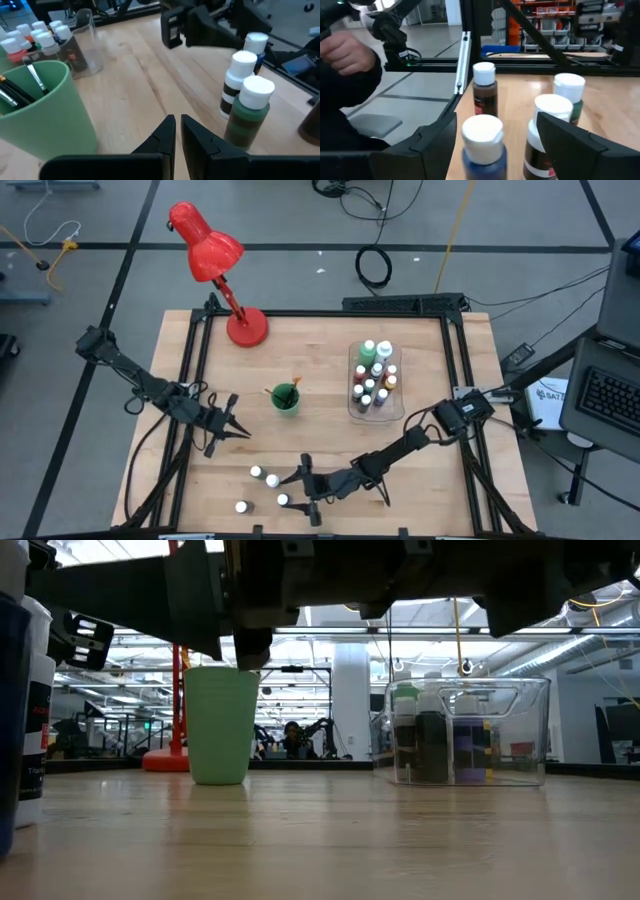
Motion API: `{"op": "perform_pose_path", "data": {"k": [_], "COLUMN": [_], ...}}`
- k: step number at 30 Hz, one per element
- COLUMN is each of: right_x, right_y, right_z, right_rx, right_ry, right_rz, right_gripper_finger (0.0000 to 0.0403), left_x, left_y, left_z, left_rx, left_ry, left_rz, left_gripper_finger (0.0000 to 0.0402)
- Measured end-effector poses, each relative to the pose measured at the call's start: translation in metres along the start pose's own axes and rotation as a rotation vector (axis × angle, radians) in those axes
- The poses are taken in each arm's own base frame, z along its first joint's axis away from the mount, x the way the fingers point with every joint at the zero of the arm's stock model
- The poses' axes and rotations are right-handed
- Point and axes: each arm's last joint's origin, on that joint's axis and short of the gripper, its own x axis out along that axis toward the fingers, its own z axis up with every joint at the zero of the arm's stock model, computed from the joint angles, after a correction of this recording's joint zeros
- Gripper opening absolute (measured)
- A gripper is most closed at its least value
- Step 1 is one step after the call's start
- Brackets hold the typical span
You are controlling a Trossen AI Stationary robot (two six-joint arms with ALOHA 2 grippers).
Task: Pick & Place Paint Supplies
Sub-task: Put the small blue paint bottle into the transparent bin
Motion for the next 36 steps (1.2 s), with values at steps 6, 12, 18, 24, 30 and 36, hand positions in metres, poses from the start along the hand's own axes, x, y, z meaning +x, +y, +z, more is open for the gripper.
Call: {"op": "perform_pose_path", "data": {"k": [6,12,18,24,30,36], "right_x": [-0.0004,0.0006,0.0007,0.0010,0.0018,0.0019], "right_y": [0.0015,-0.0002,-0.0011,-0.0009,-0.0038,-0.0038], "right_z": [-0.0026,-0.0057,-0.0059,-0.0060,-0.0062,-0.0044], "right_rx": [-0.032,-0.029,-0.049,-0.052,-0.052,-0.050], "right_ry": [0.027,0.031,0.032,0.037,0.044,0.024], "right_rz": [0.022,0.028,0.011,0.055,0.057,0.059], "right_gripper_finger": [0.0270,0.0266,0.0238,0.0202,0.0155,0.0101], "left_x": [0.0000,-0.0001,-0.0001,-0.0001,-0.0001,-0.0001], "left_y": [-0.0001,-0.0001,-0.0001,-0.0001,-0.0001,0.0000], "left_z": [-0.0025,-0.0034,-0.0045,-0.0055,-0.0054,-0.0053], "left_rx": [0.006,0.032,0.036,0.038,0.043,0.034], "left_ry": [0.026,0.035,0.046,0.056,0.055,0.054], "left_rz": [-0.001,-0.001,-0.001,-0.001,-0.001,-0.001], "left_gripper_finger": [0.0033,0.0033,0.0033,0.0033,0.0033,0.0033]}}
